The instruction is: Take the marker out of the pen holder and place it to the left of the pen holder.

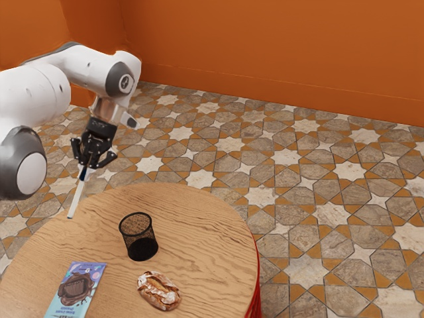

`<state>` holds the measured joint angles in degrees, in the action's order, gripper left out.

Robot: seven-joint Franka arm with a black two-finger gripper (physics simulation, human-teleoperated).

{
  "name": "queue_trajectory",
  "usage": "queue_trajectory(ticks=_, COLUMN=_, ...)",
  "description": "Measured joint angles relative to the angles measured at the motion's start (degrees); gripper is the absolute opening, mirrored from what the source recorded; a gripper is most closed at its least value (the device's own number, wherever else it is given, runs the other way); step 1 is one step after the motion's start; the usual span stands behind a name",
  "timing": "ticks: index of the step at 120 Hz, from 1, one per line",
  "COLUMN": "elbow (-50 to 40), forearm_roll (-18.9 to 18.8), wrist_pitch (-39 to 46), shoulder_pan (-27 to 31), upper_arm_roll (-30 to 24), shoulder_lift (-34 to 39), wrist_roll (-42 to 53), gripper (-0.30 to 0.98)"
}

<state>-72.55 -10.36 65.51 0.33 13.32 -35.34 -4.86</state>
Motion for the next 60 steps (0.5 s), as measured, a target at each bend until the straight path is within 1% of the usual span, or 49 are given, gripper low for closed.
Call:
queue_trajectory(ticks=23, elbow=0.38, forearm_roll=-2.24, wrist_pitch=-6.78, shoulder_pan=1.81, upper_arm_roll=1.28, shoulder_lift=-9.02, wrist_roll=0.29, gripper=-0.10)
queue_trajectory(ticks=41, elbow=0.53, forearm_roll=-3.21, wrist_pitch=-8.66, shoulder_pan=2.98, upper_arm_roll=1.30, shoulder_lift=-12.40, wrist_roll=0.64, gripper=-0.10)
queue_trajectory(ticks=60, elbow=1.28, forearm_roll=-3.54, wrist_pitch=-8.32, shoulder_pan=3.54, upper_arm_roll=1.29, shoulder_lift=-15.14, wrist_roll=1.16, gripper=-0.10)
